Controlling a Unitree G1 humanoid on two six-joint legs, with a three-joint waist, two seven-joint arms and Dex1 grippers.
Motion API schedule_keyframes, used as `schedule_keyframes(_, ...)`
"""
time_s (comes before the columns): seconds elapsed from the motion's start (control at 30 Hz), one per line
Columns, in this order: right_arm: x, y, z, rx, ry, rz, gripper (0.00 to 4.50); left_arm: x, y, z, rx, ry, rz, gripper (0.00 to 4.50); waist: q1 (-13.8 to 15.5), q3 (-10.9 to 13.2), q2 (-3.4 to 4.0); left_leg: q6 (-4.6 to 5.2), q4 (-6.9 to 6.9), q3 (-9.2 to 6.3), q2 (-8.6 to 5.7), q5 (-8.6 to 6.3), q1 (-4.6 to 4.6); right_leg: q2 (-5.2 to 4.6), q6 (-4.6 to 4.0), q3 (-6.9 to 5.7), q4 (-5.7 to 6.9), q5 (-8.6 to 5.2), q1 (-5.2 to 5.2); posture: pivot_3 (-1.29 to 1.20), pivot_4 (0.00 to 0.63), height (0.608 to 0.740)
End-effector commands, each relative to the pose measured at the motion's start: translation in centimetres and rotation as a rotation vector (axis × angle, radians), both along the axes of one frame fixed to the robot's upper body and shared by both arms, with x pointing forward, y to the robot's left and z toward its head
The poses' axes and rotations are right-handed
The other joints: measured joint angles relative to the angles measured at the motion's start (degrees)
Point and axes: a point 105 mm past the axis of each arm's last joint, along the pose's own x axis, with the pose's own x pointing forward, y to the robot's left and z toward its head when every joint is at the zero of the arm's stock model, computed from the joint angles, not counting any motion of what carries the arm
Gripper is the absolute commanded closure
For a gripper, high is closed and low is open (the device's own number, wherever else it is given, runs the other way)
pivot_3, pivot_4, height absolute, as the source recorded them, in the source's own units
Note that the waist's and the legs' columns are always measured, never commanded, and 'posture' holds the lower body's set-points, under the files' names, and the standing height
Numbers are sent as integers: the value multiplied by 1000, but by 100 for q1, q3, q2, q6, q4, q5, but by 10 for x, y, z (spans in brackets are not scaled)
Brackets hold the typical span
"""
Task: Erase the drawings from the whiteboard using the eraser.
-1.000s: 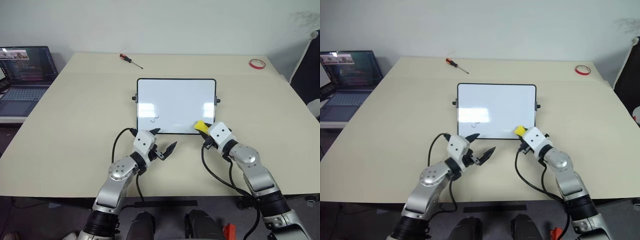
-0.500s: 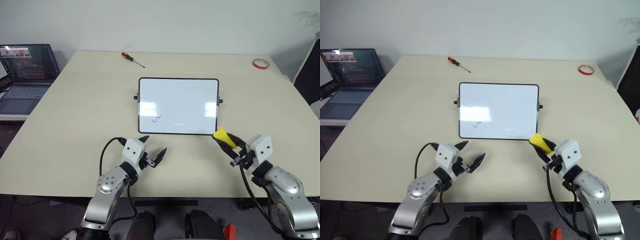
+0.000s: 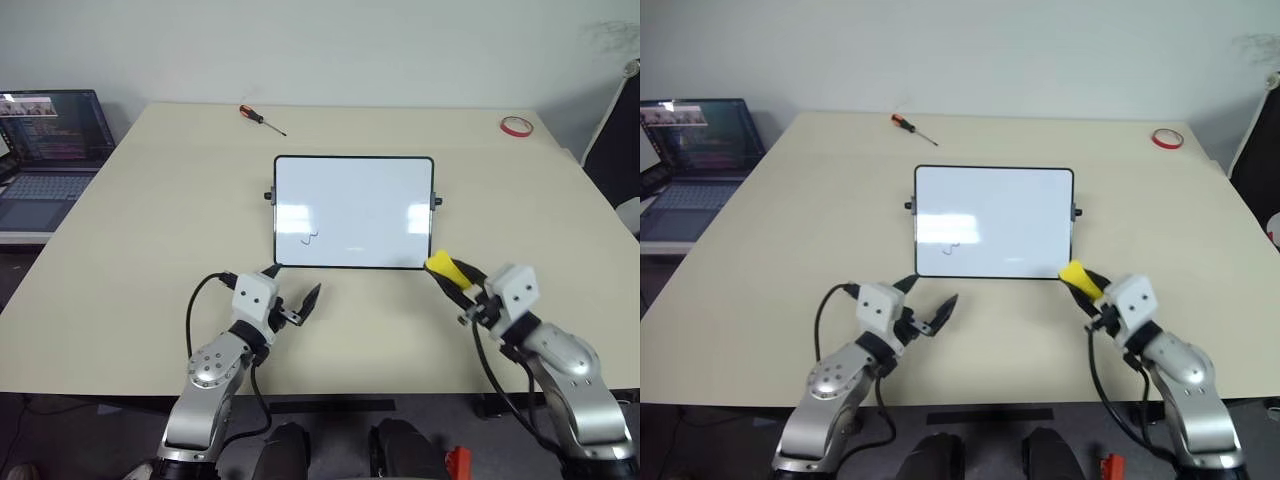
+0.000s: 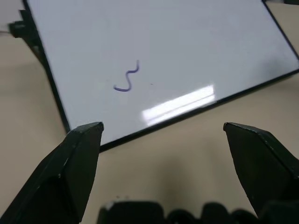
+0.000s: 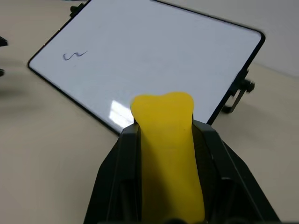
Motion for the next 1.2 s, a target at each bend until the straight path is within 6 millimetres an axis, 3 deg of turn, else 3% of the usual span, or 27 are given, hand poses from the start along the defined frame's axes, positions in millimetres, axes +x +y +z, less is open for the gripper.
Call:
schedule_keyframes(0.03,17,25,10,-25,-77,46,3353,1,13,6,-19,-34,83,0,7,1,-1,0,0,-2,0,0,-1,0,0,0,0,0,0,0,150,740)
schedule_keyframes(0.17,36,48,11,-44,-107,80,3353,1,17,3,-24,-26,104,0,25,3,-4,0,0,-4,-5,0,-5,-4,-1,-1,-1,1,0,0,150,740)
schedule_keyframes(0.3,57,86,18,-34,-148,137,3353,2,18,1,-40,-13,115,0,17,4,-4,0,1,-4,-6,0,-5,-6,-28,-6,1,18,-1,0,150,740)
schedule_keyframes(0.4,68,111,12,-43,-154,174,3353,4,15,2,-38,-18,106,0,12,4,-3,0,0,-5,-4,0,-3,-6,-30,-12,2,18,-1,0,150,740)
schedule_keyframes(0.63,85,138,2,-101,-174,192,3353,5,17,5,-29,-26,110,0,17,4,-3,-1,0,-7,-7,-1,-6,-10,-30,-19,4,19,-2,0,150,740)
schedule_keyframes(0.8,101,142,-17,-196,-128,135,3353,5,19,7,-26,-27,116,0,1,4,-1,-1,0,-7,-3,-1,-2,-10,-32,-19,10,20,-3,0,150,740)
schedule_keyframes(1.03,99,164,-20,-207,-130,180,3353,6,18,10,-20,-34,113,0,-74,4,-1,-1,1,-3,9,0,20,-9,-46,-14,16,30,8,0,150,740)
schedule_keyframes(1.2,72,187,-42,-239,-64,360,3353,6,19,12,-16,-40,117,0,-128,4,-1,-1,-1,-4,10,0,22,-8,-47,-15,16,30,9,0,150,740)
